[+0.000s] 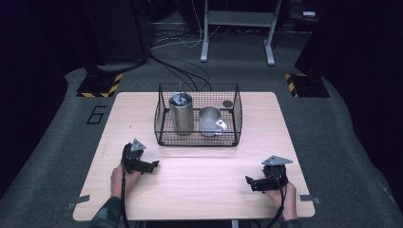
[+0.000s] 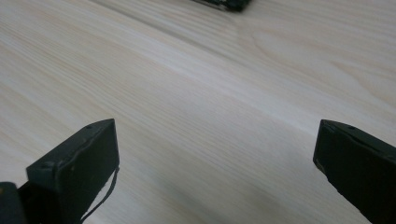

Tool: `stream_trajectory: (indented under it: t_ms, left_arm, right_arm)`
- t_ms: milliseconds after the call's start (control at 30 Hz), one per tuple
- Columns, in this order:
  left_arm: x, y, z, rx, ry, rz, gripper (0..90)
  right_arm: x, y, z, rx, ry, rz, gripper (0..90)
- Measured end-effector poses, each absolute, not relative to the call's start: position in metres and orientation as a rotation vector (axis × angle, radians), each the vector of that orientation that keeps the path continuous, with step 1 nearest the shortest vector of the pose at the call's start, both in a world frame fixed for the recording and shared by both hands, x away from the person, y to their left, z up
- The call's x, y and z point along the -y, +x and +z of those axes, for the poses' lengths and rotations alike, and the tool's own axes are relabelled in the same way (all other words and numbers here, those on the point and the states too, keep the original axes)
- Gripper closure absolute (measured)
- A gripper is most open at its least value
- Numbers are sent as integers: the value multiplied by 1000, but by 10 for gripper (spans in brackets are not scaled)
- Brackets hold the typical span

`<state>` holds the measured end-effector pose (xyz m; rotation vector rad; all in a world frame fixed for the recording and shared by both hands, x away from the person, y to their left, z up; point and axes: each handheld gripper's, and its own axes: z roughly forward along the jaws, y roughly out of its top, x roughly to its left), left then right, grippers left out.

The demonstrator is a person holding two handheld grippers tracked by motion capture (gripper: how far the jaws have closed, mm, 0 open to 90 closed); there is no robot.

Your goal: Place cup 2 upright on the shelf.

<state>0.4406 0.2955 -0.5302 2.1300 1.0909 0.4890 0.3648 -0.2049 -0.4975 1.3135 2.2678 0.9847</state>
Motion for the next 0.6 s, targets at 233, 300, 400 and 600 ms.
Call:
stream_trajectory:
  t_ms: [233, 300, 400, 600]
  left_arm:
    - [-296, 441, -530, -1089, 2133, 488, 1]
    - [-296, 441, -530, -1096, 2128, 481, 2]
    - [-296, 441, -530, -1094, 2132, 482, 2]
    - [-296, 440, -530, -1092, 2135, 490, 2]
  right_arm:
    - [223, 367, -520, -2232, 1364, 936, 0]
    - [226, 368, -524, -2225, 1371, 930, 0]
    - [228, 367, -529, -2199, 1348, 909, 0]
    - [232, 368, -530, -2190, 1336, 925, 0]
